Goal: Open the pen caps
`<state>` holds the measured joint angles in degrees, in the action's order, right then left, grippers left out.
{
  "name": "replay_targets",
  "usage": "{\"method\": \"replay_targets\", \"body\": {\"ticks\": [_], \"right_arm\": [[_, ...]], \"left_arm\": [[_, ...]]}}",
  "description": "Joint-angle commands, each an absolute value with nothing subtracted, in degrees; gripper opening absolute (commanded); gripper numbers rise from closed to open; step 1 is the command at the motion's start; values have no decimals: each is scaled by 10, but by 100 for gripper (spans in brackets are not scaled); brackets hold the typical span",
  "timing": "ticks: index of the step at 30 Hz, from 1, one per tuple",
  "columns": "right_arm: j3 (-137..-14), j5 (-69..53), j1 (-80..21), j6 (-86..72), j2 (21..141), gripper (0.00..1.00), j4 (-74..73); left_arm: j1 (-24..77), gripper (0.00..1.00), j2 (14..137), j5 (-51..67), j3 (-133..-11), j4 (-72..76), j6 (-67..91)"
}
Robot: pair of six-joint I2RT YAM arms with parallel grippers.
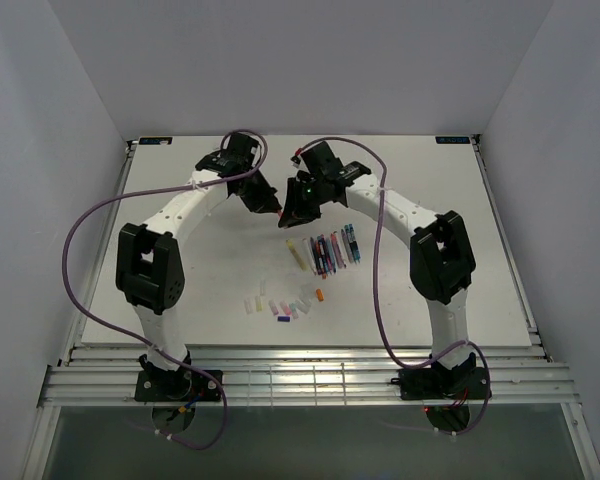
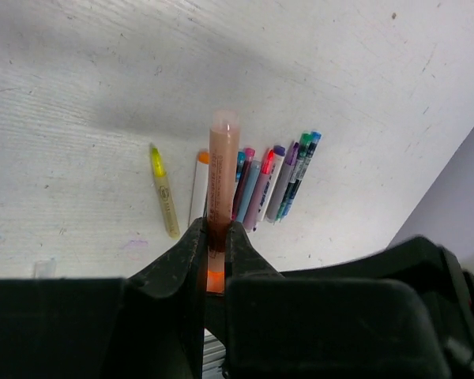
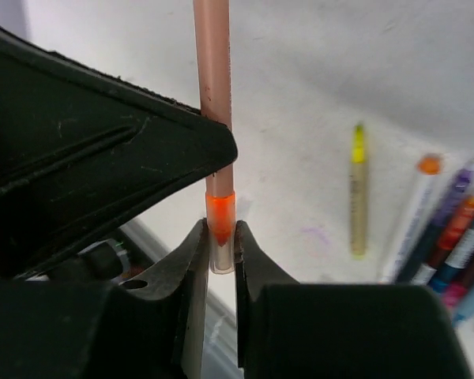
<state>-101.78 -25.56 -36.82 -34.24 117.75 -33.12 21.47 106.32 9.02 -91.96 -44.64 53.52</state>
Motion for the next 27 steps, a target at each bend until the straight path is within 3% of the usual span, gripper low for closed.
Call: {"method": "replay_targets", "body": {"ticks": [1,5,9,10,13,16,18,20,23,25,27], "right_arm": [[-1012,9,-399,-214,1147,8,-503],[-943,12,-409,-193,1106,8,-465],[-883,-186,-394,-192,1080,8,-383],[-842,-314,-387,-201,1070,8,-309],[-743,-483,-367,-305,1039,8,-165],[-657,-601,-352,-516,1018,8,137],[-611,-613,-348,-611,1011,8,273],[-627,-606,-349,-589,1005,8,241],[-703,-494,-354,-366,1007,8,-75],[-802,-345,-367,-223,1019,8,-287],[-777,-300,-365,-221,1001,8,-298]], "left_arm": [[197,0,1072,47,-985,-504,532],[192,0,1067,47,-966,-498,527],[188,0,1047,52,-927,-460,512],[187,0,1037,51,-920,-454,512],[187,0,1026,52,-897,-436,509],[187,0,1014,40,-880,-433,510],[186,0,1007,35,-875,-432,509],[186,0,1006,31,-871,-434,506],[186,0,1009,17,-874,-446,510],[185,0,1017,20,-879,-459,510],[185,0,1018,28,-879,-458,510]]}}
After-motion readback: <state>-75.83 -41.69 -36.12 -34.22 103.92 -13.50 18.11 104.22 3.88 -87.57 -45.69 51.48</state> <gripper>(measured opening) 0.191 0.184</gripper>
